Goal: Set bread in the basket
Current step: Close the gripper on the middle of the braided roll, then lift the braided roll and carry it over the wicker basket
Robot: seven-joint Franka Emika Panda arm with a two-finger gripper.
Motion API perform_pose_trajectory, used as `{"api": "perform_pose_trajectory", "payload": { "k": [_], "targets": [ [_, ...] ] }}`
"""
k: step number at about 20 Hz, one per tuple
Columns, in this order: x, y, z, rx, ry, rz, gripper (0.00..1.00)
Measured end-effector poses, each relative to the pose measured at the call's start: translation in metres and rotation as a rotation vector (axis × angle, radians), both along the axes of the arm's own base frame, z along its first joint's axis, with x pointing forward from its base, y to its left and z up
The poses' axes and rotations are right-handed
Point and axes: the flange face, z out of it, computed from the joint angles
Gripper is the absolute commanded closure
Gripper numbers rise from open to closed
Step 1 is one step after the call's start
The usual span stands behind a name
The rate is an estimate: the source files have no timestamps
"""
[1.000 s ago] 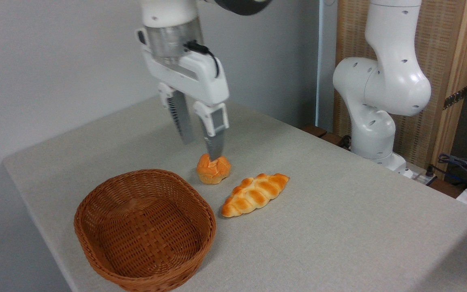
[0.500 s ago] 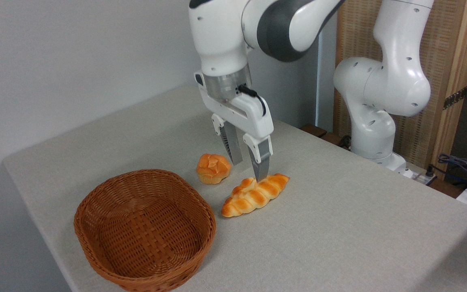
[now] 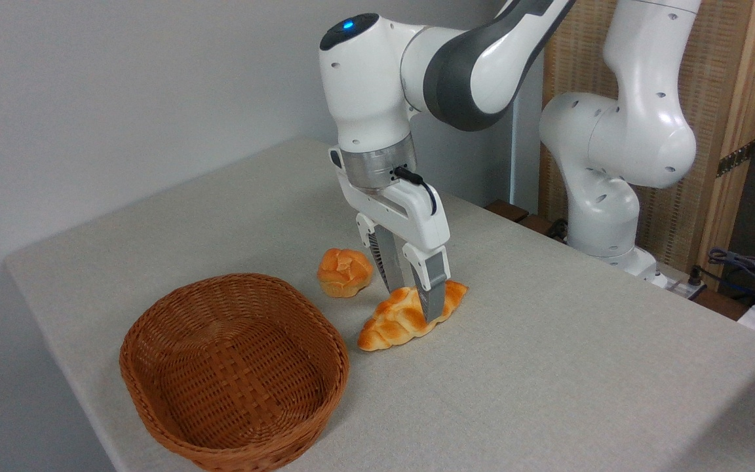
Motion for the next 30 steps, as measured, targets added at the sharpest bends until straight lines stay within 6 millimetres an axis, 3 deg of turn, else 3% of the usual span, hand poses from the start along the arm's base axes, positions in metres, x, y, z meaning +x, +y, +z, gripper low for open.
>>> {"api": "perform_pose_trajectory", "payload": {
  "k": [4, 5, 8, 9, 26, 28, 30],
  "targets": [
    [0.001, 0.0, -0.005, 0.001, 0.011, -0.001, 0.0],
    [0.002, 0.0, -0.007, 0.001, 0.014, -0.001, 0.1],
    [0.003, -0.001, -0.014, 0.0, 0.014, -0.002, 0.56],
    [0.004, -0.001, -0.015, -0.001, 0.013, -0.002, 0.61],
    [0.005, 0.001, -0.021, -0.001, 0.032, -0.027, 0.64],
    [0.007, 0.001, -0.013, 0.006, 0.037, -0.065, 0.64],
    [0.012, 0.004, 0.009, 0.045, 0.056, -0.134, 0.64]
  ]
}}
